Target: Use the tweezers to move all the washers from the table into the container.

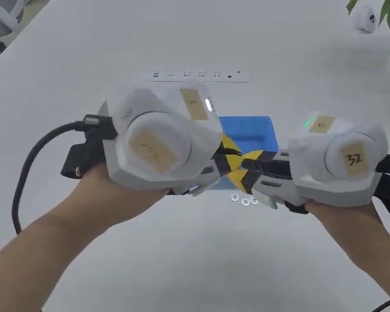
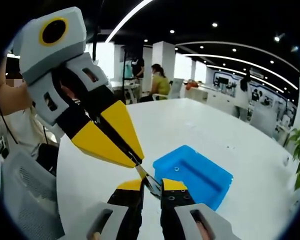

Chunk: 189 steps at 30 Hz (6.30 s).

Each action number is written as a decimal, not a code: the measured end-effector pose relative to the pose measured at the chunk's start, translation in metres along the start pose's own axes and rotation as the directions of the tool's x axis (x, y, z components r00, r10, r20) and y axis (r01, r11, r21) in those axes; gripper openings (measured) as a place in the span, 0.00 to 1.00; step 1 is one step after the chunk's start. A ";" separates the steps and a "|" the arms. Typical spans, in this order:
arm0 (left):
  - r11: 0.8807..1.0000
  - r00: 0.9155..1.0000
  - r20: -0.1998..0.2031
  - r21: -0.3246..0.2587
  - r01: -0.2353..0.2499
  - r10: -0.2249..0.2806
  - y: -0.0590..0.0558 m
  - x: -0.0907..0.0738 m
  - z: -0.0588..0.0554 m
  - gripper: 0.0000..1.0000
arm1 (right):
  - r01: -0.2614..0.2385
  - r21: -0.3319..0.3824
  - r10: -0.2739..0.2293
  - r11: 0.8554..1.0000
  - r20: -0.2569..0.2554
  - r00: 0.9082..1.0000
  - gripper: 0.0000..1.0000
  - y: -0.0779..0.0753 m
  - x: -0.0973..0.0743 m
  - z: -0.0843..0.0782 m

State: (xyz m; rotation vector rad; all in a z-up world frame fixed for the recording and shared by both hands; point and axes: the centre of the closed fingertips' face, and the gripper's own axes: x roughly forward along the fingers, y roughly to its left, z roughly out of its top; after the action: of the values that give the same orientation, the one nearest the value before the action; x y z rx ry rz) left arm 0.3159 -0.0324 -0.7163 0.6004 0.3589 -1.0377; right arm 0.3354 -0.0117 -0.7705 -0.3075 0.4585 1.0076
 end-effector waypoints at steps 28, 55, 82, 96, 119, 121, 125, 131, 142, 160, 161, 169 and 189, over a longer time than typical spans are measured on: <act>0.995 0.993 -0.071 -0.025 0.097 -0.098 -0.015 0.039 -0.031 0.00 | -0.001 0.177 0.009 0.984 -0.043 0.999 0.08 -0.002 0.020 -0.048; 0.992 0.989 -0.070 -0.011 0.128 -0.128 -0.016 0.046 -0.030 0.00 | 0.019 0.165 -0.009 0.986 -0.058 0.998 0.08 -0.006 0.019 -0.051; 0.983 0.980 -0.079 -0.011 0.181 -0.182 -0.020 0.047 -0.029 0.00 | -0.016 -0.015 0.014 1.000 -0.111 0.994 0.03 0.000 0.016 -0.050; 0.989 0.988 -0.053 0.027 0.145 -0.143 -0.020 0.026 -0.011 0.00 | -0.004 -0.070 -0.003 0.998 -0.096 0.995 0.03 0.005 0.003 -0.029; 0.983 0.979 -0.104 0.038 0.182 -0.177 -0.018 0.040 -0.033 0.00 | -0.019 -0.018 0.016 1.000 -0.128 0.992 0.06 0.000 0.020 -0.048; 0.982 0.978 -0.106 0.035 0.183 -0.178 -0.018 0.042 -0.035 0.00 | -0.022 -0.019 0.019 1.000 -0.132 0.991 0.06 0.000 0.021 -0.050; 0.983 0.978 -0.107 0.028 0.181 -0.177 -0.017 0.043 -0.037 0.00 | -0.022 -0.011 0.021 1.000 -0.128 0.992 0.06 -0.001 0.022 -0.051; 0.983 0.979 -0.106 0.026 0.180 -0.176 -0.016 0.043 -0.037 0.00 | -0.022 0.001 0.022 1.000 -0.119 0.993 0.06 -0.001 0.024 -0.050; 0.983 0.979 -0.098 0.030 0.183 -0.180 -0.021 0.048 -0.032 0.00 | -0.024 -0.024 0.020 0.999 -0.152 0.988 0.03 -0.001 0.020 -0.053; 0.983 0.982 -0.088 0.069 0.171 -0.165 -0.020 0.035 -0.017 0.00 | -0.012 -0.108 -0.008 0.994 -0.175 0.984 0.03 0.000 0.006 -0.040; 0.983 0.983 -0.087 0.072 0.168 -0.162 -0.020 0.034 -0.016 0.00 | -0.010 -0.109 -0.009 0.994 -0.174 0.985 0.03 0.000 0.006 -0.038; 0.982 0.987 -0.078 0.115 0.148 -0.139 -0.012 0.025 -0.003 0.00 | 0.005 -0.137 -0.026 0.991 -0.155 0.988 0.03 -0.004 0.000 -0.021; 0.979 0.994 -0.065 0.182 0.096 -0.085 0.009 0.015 0.022 0.00 | 0.041 -0.189 -0.062 0.981 -0.106 0.992 0.03 -0.020 -0.008 0.012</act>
State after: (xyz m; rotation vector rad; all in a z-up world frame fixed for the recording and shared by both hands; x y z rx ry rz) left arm 0.3313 -0.0531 -0.7039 0.7877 0.3437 -1.1511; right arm 0.3514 -0.0220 -0.7551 -0.5434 0.4557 0.9881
